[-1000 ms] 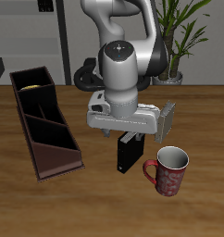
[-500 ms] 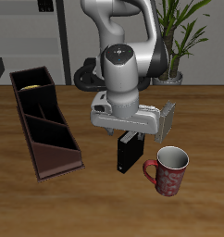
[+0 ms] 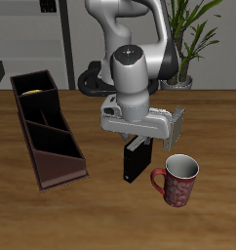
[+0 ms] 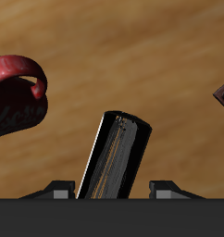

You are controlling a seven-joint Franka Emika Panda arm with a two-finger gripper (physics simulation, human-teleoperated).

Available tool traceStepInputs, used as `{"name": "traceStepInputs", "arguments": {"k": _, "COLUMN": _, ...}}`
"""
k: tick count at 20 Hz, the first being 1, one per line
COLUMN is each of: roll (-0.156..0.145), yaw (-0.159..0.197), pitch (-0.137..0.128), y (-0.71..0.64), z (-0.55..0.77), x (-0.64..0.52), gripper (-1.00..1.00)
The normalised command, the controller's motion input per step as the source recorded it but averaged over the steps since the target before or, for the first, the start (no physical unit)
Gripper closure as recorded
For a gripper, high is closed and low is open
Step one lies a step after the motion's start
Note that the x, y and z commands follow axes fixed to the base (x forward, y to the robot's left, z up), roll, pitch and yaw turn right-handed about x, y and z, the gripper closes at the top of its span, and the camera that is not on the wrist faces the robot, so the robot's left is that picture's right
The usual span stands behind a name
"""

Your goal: Place the white-yellow mug into the right desk caddy's right compartment and place the black book into the right desk caddy's back compartment

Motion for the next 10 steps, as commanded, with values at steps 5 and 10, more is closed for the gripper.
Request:
{"name": "traceStepInputs", "arguments": {"k": 5, "roll": -0.030, "yaw": -0.015, "pitch": -0.003, "y": -0.09, "z": 0.10, "x": 0.18, "gripper": 1.00}}
{"name": "traceStepInputs", "arguments": {"k": 10, "roll": -0.020, "yaw": 0.003, "pitch": 0.015, "y": -0.06, "z": -0.05, "x": 0.04, "gripper": 1.00}}
